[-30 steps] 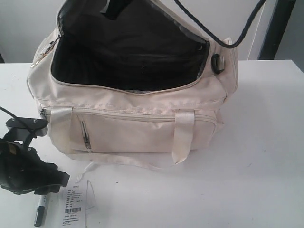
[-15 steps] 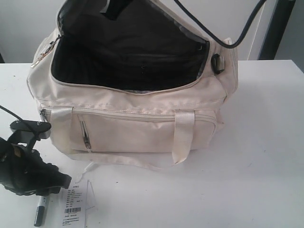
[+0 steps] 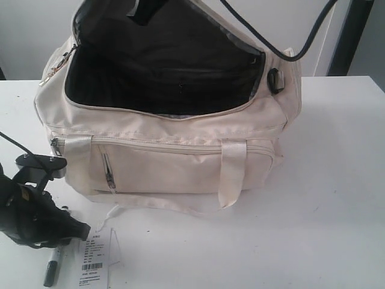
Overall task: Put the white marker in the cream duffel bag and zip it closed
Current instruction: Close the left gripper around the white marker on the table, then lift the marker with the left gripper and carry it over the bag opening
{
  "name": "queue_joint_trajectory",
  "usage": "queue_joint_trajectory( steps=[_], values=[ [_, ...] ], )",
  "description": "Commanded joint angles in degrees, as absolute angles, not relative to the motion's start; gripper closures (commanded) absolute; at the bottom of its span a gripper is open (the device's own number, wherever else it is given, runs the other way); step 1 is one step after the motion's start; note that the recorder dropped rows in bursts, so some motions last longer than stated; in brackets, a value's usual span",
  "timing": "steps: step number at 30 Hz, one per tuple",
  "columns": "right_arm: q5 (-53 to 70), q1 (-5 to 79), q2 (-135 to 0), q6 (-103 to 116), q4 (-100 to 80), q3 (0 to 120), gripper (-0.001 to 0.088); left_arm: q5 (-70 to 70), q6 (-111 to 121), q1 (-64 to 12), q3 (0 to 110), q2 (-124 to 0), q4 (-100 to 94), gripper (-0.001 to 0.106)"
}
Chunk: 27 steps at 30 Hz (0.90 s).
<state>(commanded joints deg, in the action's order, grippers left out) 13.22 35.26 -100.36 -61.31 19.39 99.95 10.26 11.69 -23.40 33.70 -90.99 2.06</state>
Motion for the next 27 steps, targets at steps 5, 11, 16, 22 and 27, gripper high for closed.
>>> queue_joint_trajectory(
  steps=[5, 11, 16, 22, 27],
  values=[
    [13.22, 35.26, -100.36, -61.31, 19.39, 99.95, 0.0868, 10.58, 11.91, -23.40, 33.70, -90.75, 0.32, 0.105],
    [13.22, 35.26, -100.36, -61.31, 19.39, 99.95, 0.0868, 10.65, 12.04, -23.40, 33.70, -88.06, 0.32, 0.105],
    [13.22, 35.26, -100.36, -61.31, 19.39, 99.95, 0.0868, 12.95, 11.93, -23.40, 33.70, -84.72, 0.32, 0.105],
    [13.22, 35.26, -100.36, -61.31, 19.52, 99.95, 0.0868, 13.72, 12.05, -23.40, 32.55, -79.71, 0.43, 0.105],
    [13.22, 35.26, -100.36, -61.31, 19.52, 99.95, 0.0868, 12.79, 12.05, -23.51, 29.62, -75.32, 0.80, 0.105]
  ],
)
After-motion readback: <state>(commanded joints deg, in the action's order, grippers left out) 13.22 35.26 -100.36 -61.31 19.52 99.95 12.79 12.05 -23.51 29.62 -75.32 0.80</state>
